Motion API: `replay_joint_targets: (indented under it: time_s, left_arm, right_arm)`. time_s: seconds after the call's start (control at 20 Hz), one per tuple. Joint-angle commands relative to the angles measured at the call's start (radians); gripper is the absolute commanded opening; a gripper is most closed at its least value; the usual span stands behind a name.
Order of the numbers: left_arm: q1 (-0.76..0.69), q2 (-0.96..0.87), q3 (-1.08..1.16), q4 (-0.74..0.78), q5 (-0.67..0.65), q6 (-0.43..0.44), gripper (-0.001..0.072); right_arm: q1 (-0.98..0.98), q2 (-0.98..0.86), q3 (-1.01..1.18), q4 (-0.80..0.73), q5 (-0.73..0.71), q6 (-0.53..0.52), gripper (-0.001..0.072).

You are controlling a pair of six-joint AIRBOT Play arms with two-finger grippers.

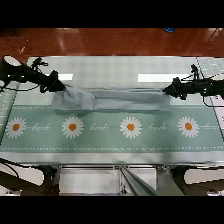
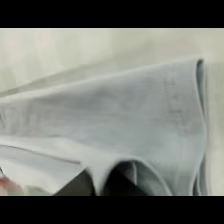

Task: Fold the shirts.

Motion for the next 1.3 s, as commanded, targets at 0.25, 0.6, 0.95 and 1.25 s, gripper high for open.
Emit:
replay_joint_targets:
  time_s: [0.25,0.6,0.95,1.25]
  left_arm:
    - [0.005,-0.022,0.056,0.04,-0.068,-0.002,0.051]
    - [0.127,0.466,-0.148,0.208,0.23,-0.002,0.051]
    - [-0.084,0.804,-0.644,0.136,0.468,-0.002,0.051]
    - [-0.19,0.713,-0.673,0.082,0.471,-0.002,0.051]
  right_arm:
    - [-0.088,-0.005,0.015,0.096,0.03,-0.013,0.0405]
    - [-0.275,0.213,-0.124,-0.304,0.043,0.084,0.0405]
    - [-0.173,0.114,-0.27,0.034,-0.15,-0.055,0.0405]
    - [-0.032,-0.005,-0.196,0.104,-0.156,-0.071,0.0405]
